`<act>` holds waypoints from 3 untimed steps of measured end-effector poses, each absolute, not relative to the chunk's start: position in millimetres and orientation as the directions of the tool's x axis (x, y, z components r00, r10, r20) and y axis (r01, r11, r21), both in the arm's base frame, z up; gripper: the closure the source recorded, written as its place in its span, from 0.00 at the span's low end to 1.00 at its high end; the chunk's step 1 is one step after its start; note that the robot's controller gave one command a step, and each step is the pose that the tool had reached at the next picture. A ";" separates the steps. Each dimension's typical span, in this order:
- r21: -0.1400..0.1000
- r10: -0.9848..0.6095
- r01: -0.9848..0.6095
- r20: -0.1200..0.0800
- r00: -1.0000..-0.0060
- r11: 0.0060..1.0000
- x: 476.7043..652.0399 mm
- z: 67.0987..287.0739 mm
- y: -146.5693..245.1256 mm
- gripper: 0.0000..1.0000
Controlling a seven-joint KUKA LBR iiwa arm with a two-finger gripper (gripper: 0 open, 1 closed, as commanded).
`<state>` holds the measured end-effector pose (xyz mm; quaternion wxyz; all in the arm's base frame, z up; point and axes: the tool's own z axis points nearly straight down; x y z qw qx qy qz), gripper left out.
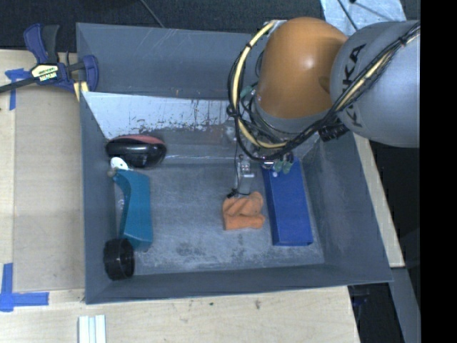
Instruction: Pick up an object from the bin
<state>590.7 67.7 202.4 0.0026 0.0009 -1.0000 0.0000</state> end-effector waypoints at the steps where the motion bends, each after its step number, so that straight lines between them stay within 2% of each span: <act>1: 0.001 0.000 0.000 -0.004 -1.000 1.000 592.2 207.7 67.4 0.00; 2: 0.000 -0.076 -0.076 -0.007 -0.997 0.997 575.1 145.1 37.0 0.00; 3: 0.001 -0.034 -0.034 0.003 -0.999 0.999 551.8 135.2 11.0 0.00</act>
Offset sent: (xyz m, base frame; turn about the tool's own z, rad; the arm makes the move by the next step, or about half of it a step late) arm -0.0378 -0.0665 -0.1324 -0.1583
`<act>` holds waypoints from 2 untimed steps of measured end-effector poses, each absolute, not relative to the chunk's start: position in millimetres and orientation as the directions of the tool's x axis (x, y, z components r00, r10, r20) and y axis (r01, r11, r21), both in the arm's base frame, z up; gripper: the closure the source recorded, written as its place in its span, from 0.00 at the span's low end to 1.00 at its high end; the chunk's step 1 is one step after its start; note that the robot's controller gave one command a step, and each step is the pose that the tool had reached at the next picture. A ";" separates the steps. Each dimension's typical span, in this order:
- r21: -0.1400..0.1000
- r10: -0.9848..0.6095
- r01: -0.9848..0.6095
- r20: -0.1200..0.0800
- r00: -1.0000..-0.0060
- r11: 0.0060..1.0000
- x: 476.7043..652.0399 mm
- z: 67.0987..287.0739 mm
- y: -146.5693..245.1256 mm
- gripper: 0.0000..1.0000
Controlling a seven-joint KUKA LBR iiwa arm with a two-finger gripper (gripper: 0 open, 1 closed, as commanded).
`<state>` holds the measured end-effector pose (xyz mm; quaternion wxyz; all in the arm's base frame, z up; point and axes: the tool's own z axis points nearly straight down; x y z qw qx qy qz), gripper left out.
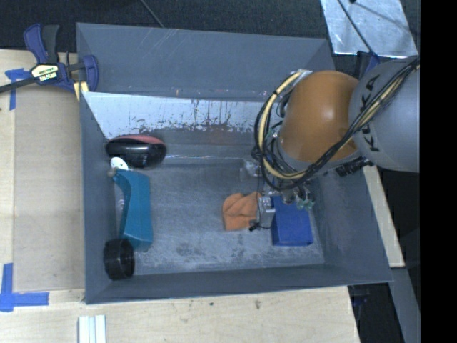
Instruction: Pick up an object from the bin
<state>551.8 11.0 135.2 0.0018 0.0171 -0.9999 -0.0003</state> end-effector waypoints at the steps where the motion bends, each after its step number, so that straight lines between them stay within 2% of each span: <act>1: 0.000 -0.057 -0.057 -0.004 -0.998 0.998 583.6 143.5 3.4 0.00; 2: 0.000 -0.033 -0.033 -0.007 -0.999 0.999 566.4 75.3 8.6 0.00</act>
Offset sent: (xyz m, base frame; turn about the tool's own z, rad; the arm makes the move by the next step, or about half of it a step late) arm 0.0100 -0.0010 -0.0652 0.0038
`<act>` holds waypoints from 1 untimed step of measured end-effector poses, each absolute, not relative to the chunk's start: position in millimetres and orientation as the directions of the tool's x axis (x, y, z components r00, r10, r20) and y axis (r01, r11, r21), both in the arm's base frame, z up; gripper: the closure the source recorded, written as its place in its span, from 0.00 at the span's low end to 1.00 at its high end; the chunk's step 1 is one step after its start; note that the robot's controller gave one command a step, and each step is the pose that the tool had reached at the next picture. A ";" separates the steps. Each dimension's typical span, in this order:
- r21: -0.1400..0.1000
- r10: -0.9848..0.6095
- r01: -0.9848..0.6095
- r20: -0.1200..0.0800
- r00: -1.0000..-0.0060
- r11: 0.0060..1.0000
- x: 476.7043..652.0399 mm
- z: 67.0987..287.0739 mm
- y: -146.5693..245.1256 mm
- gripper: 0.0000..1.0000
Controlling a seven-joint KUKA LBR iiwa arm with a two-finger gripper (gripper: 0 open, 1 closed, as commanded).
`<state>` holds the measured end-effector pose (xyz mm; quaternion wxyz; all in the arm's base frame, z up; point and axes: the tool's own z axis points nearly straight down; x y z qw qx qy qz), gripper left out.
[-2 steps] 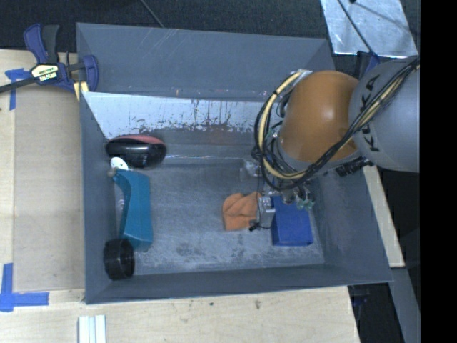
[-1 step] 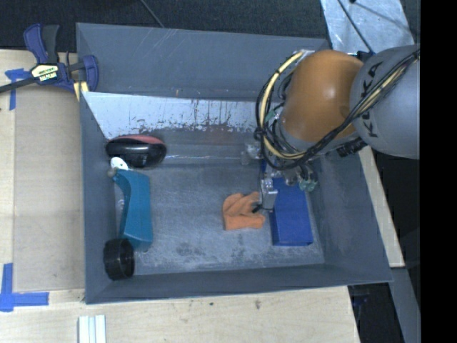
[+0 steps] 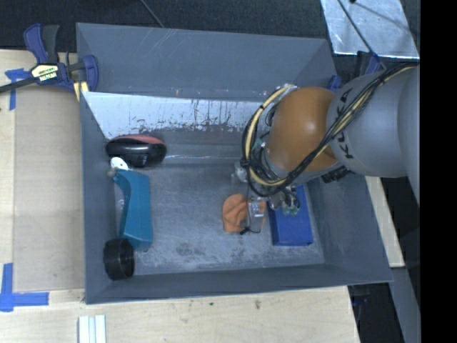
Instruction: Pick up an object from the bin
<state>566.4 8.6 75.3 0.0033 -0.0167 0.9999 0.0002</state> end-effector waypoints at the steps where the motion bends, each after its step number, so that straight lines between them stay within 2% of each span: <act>1: 0.000 -0.046 -0.046 -0.006 -0.999 0.999 578.6 71.9 6.6 1.00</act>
Offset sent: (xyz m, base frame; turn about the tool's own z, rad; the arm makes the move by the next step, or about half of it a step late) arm 0.0000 0.0000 0.0000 0.0000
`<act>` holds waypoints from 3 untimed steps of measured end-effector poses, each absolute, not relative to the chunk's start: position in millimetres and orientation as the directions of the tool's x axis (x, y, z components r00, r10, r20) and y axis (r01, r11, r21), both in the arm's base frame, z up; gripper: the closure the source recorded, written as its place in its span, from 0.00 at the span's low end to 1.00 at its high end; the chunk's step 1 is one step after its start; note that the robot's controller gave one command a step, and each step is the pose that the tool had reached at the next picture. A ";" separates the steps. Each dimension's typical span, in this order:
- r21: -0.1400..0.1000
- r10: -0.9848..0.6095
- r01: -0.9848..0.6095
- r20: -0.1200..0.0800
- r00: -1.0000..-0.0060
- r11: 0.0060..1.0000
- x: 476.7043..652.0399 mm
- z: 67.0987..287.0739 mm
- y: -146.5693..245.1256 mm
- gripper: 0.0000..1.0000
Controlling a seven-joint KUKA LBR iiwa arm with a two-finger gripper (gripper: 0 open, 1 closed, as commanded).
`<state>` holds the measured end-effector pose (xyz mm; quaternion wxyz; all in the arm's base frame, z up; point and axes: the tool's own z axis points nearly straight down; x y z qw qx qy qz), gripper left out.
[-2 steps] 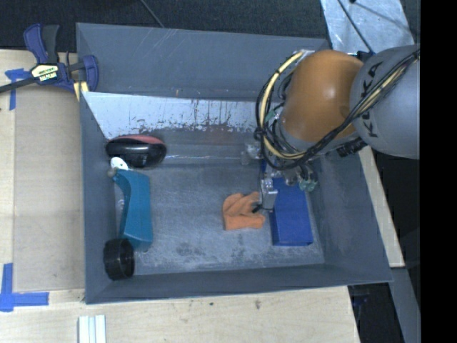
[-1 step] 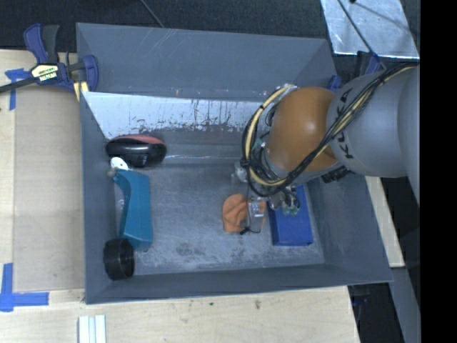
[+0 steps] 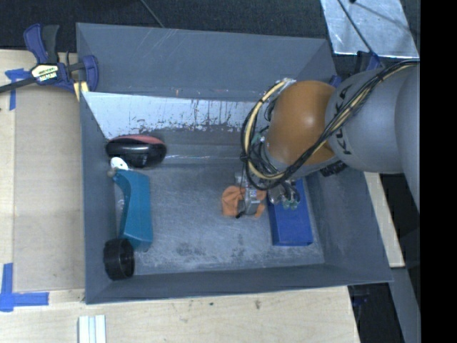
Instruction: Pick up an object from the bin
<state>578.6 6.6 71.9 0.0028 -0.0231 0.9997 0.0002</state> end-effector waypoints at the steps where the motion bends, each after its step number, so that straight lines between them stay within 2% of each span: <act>1: 0.000 -0.046 -0.046 -0.006 -0.999 0.999 578.6 71.9 6.6 1.00; 2: 0.001 -0.046 -0.046 -0.003 -0.999 0.999 577.4 75.7 6.6 1.00; 3: 0.000 -0.046 -0.046 0.006 -0.999 0.999 574.9 95.0 6.6 1.00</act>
Offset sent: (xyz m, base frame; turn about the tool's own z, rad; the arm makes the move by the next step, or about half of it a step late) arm 0.0001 0.0000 0.0772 0.0000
